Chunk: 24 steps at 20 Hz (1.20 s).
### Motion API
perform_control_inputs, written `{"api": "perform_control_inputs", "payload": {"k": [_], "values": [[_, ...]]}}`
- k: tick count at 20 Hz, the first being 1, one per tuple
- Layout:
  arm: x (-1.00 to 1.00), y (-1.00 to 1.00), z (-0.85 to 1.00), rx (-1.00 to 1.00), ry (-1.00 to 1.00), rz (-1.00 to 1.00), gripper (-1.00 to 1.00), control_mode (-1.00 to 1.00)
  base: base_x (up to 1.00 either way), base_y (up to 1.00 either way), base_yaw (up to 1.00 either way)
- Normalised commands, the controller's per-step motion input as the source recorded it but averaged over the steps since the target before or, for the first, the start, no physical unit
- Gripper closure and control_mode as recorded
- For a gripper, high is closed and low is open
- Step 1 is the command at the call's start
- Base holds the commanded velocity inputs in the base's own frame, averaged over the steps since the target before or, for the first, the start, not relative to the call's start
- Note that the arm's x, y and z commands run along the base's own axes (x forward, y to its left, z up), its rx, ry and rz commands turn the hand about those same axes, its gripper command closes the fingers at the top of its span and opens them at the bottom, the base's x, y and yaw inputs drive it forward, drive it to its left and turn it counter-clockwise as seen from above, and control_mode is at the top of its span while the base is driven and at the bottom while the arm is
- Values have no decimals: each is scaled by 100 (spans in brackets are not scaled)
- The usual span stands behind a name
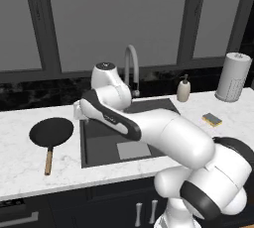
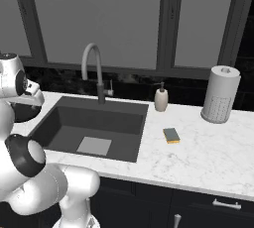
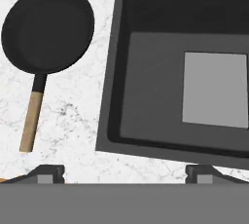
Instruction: Pick the pan and sponge and place them into the sink. Then turn on the water.
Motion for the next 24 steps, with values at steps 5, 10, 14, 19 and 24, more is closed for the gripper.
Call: {"api": "perform_control_inputs", "payload": {"k": [5,10,14,19,24], "values": [[13,28,-23,-6,7,0,-100,-100,0,0,0],[9,27,-16,-6,2,0,-100,-100,0,0,0],[28,29,-34,0,0,0,-100,-100,0,0,0],[19,25,-30,1,0,1,-100,-100,0,0,0],[12,30,-14,0,5,2,-100,-100,0,0,0]]}}
